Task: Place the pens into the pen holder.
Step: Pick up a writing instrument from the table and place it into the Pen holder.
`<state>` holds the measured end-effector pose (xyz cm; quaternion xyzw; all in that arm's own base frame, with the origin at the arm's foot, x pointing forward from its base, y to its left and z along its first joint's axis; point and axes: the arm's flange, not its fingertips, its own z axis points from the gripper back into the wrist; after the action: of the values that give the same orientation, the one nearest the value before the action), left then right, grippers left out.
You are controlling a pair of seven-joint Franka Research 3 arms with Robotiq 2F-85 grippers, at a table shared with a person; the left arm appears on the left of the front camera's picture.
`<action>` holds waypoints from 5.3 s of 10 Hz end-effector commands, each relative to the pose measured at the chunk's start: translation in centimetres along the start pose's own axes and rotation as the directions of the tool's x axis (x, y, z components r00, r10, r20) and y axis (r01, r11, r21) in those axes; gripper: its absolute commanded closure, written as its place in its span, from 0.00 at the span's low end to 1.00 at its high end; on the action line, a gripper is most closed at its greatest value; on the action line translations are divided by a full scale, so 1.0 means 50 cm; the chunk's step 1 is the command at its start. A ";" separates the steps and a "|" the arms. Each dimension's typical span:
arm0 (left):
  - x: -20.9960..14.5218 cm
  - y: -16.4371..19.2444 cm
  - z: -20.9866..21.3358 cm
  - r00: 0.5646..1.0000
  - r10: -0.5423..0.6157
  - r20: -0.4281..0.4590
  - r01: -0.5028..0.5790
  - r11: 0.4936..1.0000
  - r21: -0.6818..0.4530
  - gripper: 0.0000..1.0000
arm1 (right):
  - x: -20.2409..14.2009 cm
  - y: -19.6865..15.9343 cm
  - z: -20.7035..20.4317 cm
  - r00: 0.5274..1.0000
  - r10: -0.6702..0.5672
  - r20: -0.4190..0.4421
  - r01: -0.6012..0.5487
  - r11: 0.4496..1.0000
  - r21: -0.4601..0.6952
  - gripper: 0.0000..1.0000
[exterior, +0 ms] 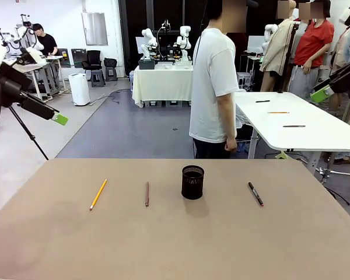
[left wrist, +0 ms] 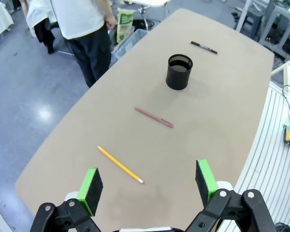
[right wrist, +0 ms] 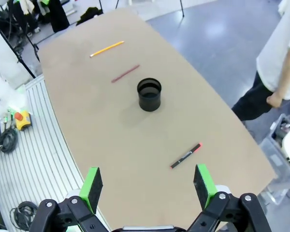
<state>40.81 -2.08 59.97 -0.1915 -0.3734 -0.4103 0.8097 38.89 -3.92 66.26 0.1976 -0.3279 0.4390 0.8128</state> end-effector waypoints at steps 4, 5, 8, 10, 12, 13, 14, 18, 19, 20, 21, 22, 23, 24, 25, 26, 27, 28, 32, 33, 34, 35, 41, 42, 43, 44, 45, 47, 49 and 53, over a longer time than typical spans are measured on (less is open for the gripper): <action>0.032 -0.034 0.026 0.999 -0.042 0.003 0.042 0.998 0.037 0.00 | -0.019 -0.039 0.003 0.998 -0.001 0.068 0.008 0.995 -0.103 0.00; 0.033 -0.037 0.031 0.999 -0.035 0.011 0.035 0.999 0.038 0.00 | -0.025 -0.044 0.010 0.998 -0.003 0.060 0.009 0.994 -0.110 0.00; 0.035 -0.030 0.023 0.999 -0.047 0.016 0.047 0.999 0.020 0.00 | -0.013 -0.039 0.013 0.999 -0.027 0.030 0.030 0.994 -0.101 0.00; 0.035 -0.030 0.023 0.999 -0.047 0.016 0.047 0.999 0.020 0.00 | -0.013 -0.039 0.013 0.999 -0.027 0.030 0.030 0.994 -0.101 0.00; 0.035 -0.030 0.023 0.999 -0.047 0.016 0.047 0.999 0.020 0.00 | -0.013 -0.039 0.013 0.999 -0.027 0.030 0.030 0.994 -0.101 0.00; 0.035 -0.030 0.023 0.999 -0.047 0.016 0.047 0.999 0.020 0.00 | -0.013 -0.039 0.013 0.999 -0.027 0.030 0.030 0.994 -0.101 0.00; 0.035 -0.030 0.023 0.999 -0.047 0.016 0.047 0.999 0.020 0.00 | -0.013 -0.039 0.013 0.999 -0.027 0.030 0.030 0.994 -0.101 0.00; 0.035 -0.030 0.023 0.999 -0.047 0.016 0.047 0.999 0.020 0.00 | -0.013 -0.039 0.013 0.999 -0.027 0.030 0.030 0.994 -0.101 0.00; 0.035 -0.030 0.023 0.999 -0.047 0.016 0.047 0.999 0.020 0.00 | -0.013 -0.039 0.013 0.999 -0.027 0.030 0.030 0.994 -0.101 0.00; 0.035 -0.030 0.023 0.999 -0.047 0.016 0.047 0.999 0.020 0.00 | -0.013 -0.039 0.013 0.999 -0.027 0.030 0.030 0.994 -0.101 0.00; 0.035 -0.030 0.023 0.999 -0.047 0.016 0.047 0.999 0.020 0.00 | -0.013 -0.039 0.013 0.999 -0.027 0.030 0.030 0.994 -0.101 0.00; 0.035 -0.030 0.023 0.999 -0.047 0.016 0.047 0.999 0.020 0.00 | -0.013 -0.039 0.013 0.999 -0.027 0.030 0.030 0.994 -0.101 0.00; 0.035 -0.030 0.023 0.999 -0.047 0.016 0.047 0.999 0.020 0.00 | -0.013 -0.039 0.013 0.999 -0.027 0.030 0.030 0.994 -0.101 0.00; 0.035 -0.030 0.023 0.999 -0.047 0.016 0.047 0.999 0.020 0.00 | -0.013 -0.039 0.013 0.999 -0.027 0.030 0.030 0.994 -0.101 0.00; 0.035 -0.030 0.023 0.999 -0.047 0.016 0.047 0.999 0.020 0.00 | -0.013 -0.039 0.013 0.999 -0.027 0.030 0.030 0.994 -0.101 0.00; 0.035 -0.030 0.023 0.999 -0.047 0.016 0.047 0.999 0.020 0.00 | -0.013 -0.039 0.013 0.999 -0.027 0.030 0.030 0.994 -0.101 0.00; 0.035 -0.030 0.023 0.999 -0.047 0.016 0.047 0.999 0.020 0.00 | -0.015 -0.040 0.012 0.999 -0.031 0.023 0.033 0.994 -0.103 0.00; 0.035 -0.030 0.023 0.999 -0.047 0.016 0.047 0.999 0.020 0.00 | 0.008 -0.053 -0.043 0.985 -0.171 0.022 0.172 0.961 -0.215 0.00; 0.035 -0.030 0.023 0.999 -0.047 0.016 0.047 0.999 0.020 0.00 | 0.064 -0.111 -0.195 0.890 -0.432 -0.146 0.371 0.873 -0.317 0.00; 0.035 -0.030 0.023 0.999 -0.047 0.016 0.047 0.999 0.020 0.00 | 0.063 -0.136 -0.241 0.812 -0.548 -0.202 0.460 0.813 -0.357 0.00; 0.035 -0.030 0.023 0.999 -0.047 0.016 0.047 0.999 0.020 0.00 | 0.051 -0.153 -0.286 0.766 -0.594 -0.246 0.487 0.786 -0.382 0.00; 0.035 -0.030 0.023 0.999 -0.047 0.016 0.047 0.999 0.020 0.00 | 0.032 -0.169 -0.333 0.731 -0.621 -0.282 0.483 0.764 -0.428 0.00; 0.035 -0.030 0.023 0.999 -0.047 0.016 0.047 0.999 0.020 0.00 | -0.054 -0.177 -0.487 0.659 -0.661 -0.358 0.487 0.738 -0.467 0.00; 0.035 -0.030 0.023 0.999 -0.047 0.016 0.047 0.999 0.020 0.00 | -0.054 -0.177 -0.487 0.659 -0.661 -0.358 0.487 0.738 -0.467 0.00; 0.035 -0.030 0.023 0.999 -0.047 0.016 0.047 0.999 0.020 0.00 | -0.054 -0.177 -0.487 0.659 -0.661 -0.358 0.487 0.738 -0.467 0.00; 0.035 -0.030 0.023 0.999 -0.047 0.016 0.047 0.999 0.020 0.00 | -0.054 -0.177 -0.487 0.659 -0.661 -0.358 0.487 0.738 -0.467 0.00; 0.035 -0.030 0.023 0.999 -0.047 0.016 0.047 0.999 0.020 0.00 | -0.057 -0.178 -0.499 0.660 -0.657 -0.364 0.485 0.743 -0.461 0.00; 0.035 -0.030 0.023 0.999 -0.047 0.016 0.047 0.999 0.020 0.00 | -0.058 -0.259 -0.600 0.539 -0.773 -0.335 0.549 0.624 -0.557 0.00; 0.035 -0.030 0.023 0.999 -0.047 0.016 0.047 0.999 0.020 0.00 | -0.082 -0.293 -0.672 0.468 -0.817 -0.338 0.561 0.570 -0.601 0.00; 0.035 -0.030 0.023 0.999 -0.047 0.016 0.047 0.999 0.020 0.00 | -0.115 -0.297 -0.767 0.407 -0.860 -0.309 0.557 0.501 -0.663 0.00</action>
<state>39.71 -3.22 62.01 -0.1788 -0.3874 -0.4231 0.7993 62.63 7.50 34.23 -0.0100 -0.0185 0.0009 0.9998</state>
